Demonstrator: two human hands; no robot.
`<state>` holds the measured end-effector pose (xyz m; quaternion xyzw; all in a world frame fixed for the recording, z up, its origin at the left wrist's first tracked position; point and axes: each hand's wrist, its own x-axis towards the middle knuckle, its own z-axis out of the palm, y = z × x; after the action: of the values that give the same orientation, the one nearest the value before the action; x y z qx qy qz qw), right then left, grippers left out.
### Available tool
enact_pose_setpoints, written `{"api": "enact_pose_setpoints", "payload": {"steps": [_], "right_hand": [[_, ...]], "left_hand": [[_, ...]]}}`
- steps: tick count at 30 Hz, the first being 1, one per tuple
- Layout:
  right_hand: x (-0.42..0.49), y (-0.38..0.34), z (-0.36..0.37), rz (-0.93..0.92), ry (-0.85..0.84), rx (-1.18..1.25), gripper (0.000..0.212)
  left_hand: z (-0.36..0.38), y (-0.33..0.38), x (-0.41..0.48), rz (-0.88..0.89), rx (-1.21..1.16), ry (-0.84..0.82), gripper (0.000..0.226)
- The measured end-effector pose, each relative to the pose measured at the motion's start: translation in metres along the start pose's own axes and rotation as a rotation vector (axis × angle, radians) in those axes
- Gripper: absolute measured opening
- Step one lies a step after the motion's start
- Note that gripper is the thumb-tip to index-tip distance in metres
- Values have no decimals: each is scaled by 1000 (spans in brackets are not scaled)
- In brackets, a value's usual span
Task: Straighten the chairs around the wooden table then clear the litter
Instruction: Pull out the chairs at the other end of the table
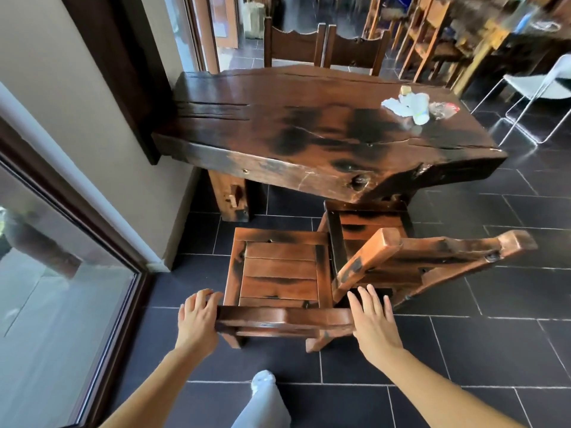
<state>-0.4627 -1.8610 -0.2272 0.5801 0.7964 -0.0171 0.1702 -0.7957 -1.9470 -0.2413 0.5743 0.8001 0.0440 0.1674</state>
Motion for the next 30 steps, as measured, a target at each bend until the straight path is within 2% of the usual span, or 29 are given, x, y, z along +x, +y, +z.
{"api": "enact_pose_setpoints", "payload": {"steps": [6, 10, 15, 23, 30], "right_hand": [[44, -4, -16, -55, 31, -28, 78], [77, -7, -17, -49, 20, -18, 86], [119, -1, -30, -149, 12, -36, 89], [168, 5, -63, -65, -71, -121, 66], [208, 6, -79, 50, -136, -16, 62]], "left_hand": [[-18, -3, 53, 34, -2, -29, 65], [-29, -7, 91, 13, 5, -31, 65], [-40, -3, 133, 31, -8, -44, 67], [-45, 9, 181, 18, 27, -49, 70], [-55, 20, 219, 12, 44, -128, 79]]}}
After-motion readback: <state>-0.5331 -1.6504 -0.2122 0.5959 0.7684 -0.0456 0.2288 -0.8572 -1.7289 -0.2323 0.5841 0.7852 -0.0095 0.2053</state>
